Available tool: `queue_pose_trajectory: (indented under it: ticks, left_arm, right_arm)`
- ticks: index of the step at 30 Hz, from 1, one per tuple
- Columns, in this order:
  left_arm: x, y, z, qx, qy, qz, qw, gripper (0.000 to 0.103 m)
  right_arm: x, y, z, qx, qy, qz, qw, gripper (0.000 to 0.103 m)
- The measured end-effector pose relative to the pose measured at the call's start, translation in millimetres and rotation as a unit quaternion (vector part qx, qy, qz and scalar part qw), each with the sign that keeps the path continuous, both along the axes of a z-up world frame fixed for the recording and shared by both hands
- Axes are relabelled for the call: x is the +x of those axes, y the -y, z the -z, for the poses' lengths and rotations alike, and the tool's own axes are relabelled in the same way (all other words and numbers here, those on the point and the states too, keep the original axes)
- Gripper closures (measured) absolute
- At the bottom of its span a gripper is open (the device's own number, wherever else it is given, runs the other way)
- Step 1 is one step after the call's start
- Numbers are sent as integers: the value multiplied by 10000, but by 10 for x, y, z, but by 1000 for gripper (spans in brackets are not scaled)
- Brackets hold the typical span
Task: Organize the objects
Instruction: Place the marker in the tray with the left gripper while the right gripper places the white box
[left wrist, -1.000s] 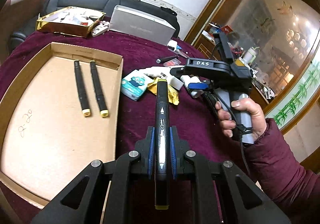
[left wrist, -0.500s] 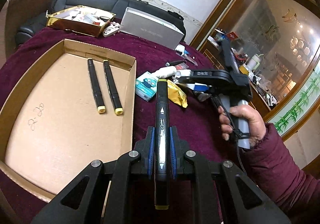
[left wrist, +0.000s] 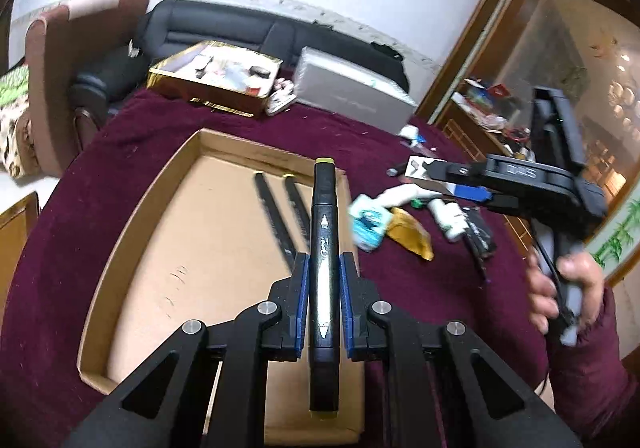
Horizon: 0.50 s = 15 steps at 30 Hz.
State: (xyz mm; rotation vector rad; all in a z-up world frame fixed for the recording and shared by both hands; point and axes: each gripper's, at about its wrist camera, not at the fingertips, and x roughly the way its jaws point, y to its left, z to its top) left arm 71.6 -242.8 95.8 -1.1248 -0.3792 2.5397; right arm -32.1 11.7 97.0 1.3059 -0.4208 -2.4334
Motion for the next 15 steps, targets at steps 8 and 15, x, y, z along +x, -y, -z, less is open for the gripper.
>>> queue_pose_trajectory:
  ticks: [8, 15]
  left_arm:
    - [-757, 239, 478, -98, 760, -346, 9965, 92]
    - [-1185, 276, 767, -187, 1201, -497, 9913, 92]
  right_arm:
    - [-263, 748, 318, 20, 328, -339, 9989, 53]
    - [-489, 989, 607, 329, 515, -206, 9979, 53]
